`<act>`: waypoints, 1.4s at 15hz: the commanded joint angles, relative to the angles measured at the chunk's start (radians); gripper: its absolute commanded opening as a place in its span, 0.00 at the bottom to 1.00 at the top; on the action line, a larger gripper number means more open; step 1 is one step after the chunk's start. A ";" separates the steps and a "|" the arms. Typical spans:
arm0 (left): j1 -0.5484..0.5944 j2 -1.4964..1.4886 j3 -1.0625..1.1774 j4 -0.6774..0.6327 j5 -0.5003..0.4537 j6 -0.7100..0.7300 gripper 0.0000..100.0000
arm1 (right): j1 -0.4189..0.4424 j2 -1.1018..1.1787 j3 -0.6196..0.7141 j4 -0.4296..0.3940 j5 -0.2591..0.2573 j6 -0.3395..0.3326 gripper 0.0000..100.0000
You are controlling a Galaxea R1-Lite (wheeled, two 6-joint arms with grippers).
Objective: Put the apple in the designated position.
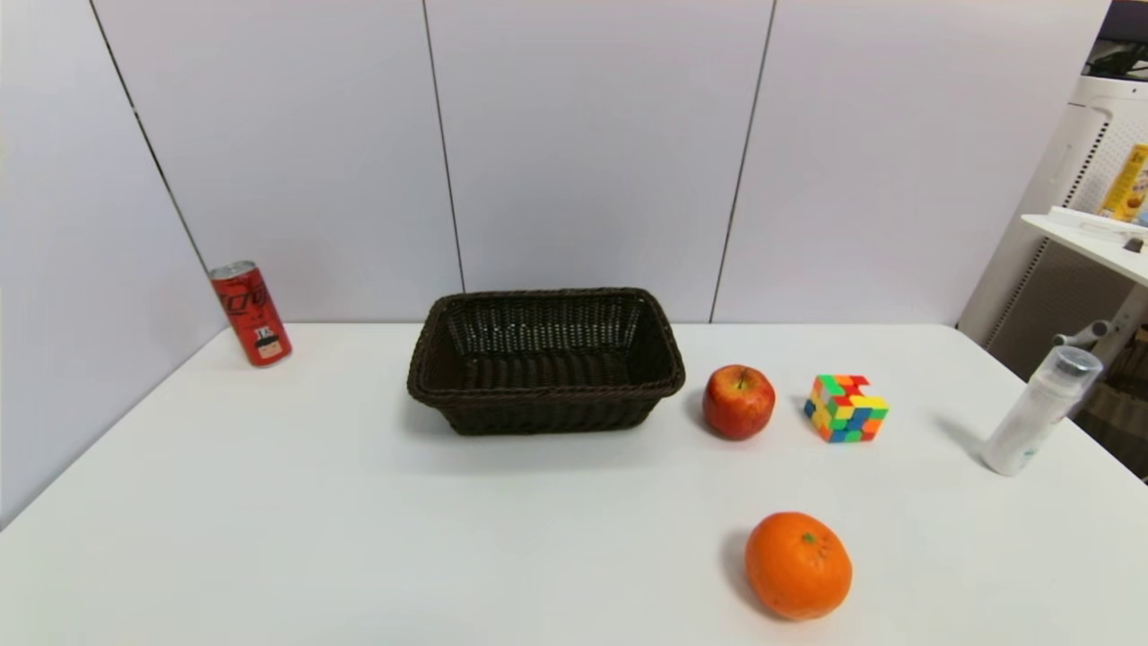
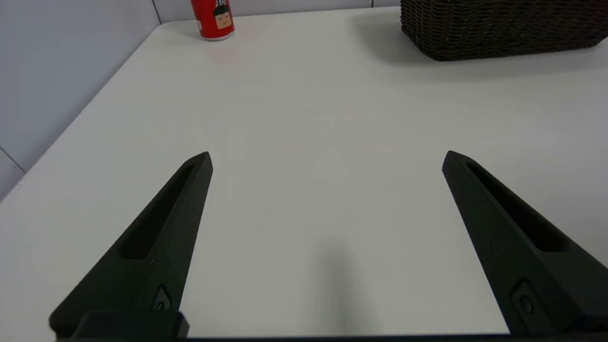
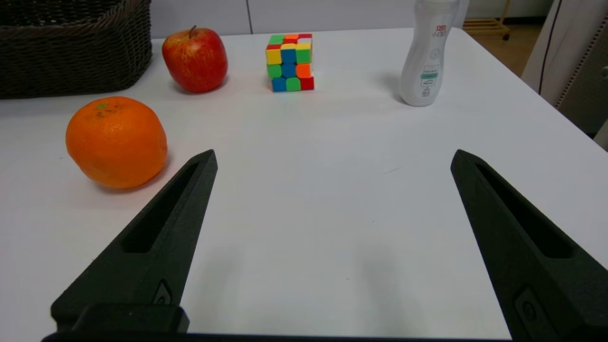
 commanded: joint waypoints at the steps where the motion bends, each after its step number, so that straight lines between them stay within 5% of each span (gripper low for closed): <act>1: 0.000 0.000 0.003 0.000 0.014 -0.035 1.00 | 0.000 0.001 0.000 0.000 0.000 0.001 1.00; 21: 0.000 0.000 0.003 0.000 0.052 -0.101 1.00 | 0.000 0.002 0.000 0.000 -0.002 0.007 1.00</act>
